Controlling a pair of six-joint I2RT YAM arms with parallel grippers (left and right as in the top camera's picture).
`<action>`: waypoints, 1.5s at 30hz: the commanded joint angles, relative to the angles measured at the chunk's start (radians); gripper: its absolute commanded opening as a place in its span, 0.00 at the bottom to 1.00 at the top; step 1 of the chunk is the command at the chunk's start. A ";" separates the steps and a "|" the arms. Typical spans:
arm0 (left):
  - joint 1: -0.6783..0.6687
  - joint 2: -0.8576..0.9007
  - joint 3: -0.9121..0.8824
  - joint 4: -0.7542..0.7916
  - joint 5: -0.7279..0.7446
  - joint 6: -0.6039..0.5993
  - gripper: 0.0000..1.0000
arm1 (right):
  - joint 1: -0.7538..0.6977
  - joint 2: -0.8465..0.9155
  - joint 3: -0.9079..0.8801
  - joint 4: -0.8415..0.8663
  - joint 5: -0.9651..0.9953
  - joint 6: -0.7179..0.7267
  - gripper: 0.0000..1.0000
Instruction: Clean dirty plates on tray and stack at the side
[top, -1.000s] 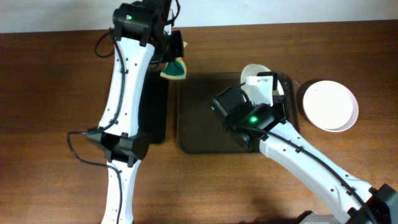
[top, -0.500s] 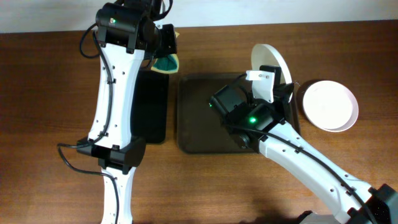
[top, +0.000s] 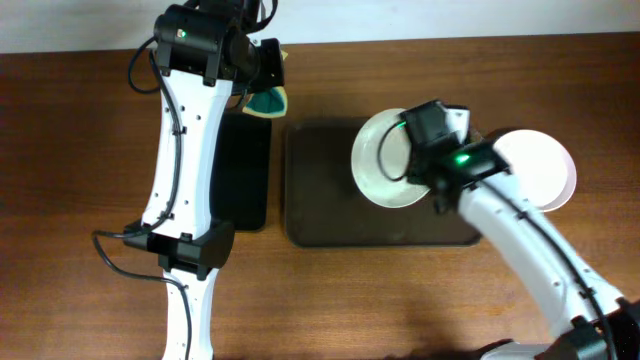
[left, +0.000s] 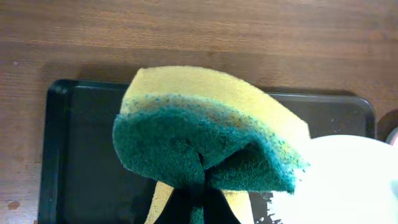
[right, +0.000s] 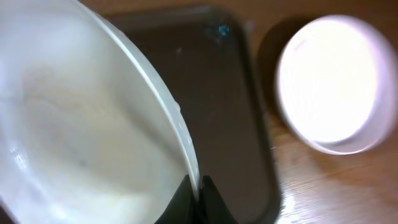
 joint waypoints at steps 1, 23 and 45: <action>-0.001 -0.026 0.017 0.002 -0.031 0.016 0.00 | -0.217 -0.019 0.002 0.005 -0.410 -0.103 0.04; -0.001 -0.024 0.015 -0.002 -0.050 0.016 0.00 | -0.966 0.325 -0.003 0.150 -0.456 -0.050 0.16; 0.105 -0.025 -0.450 -0.008 -0.047 0.015 0.00 | -0.567 0.308 0.292 -0.221 -0.517 -0.268 0.72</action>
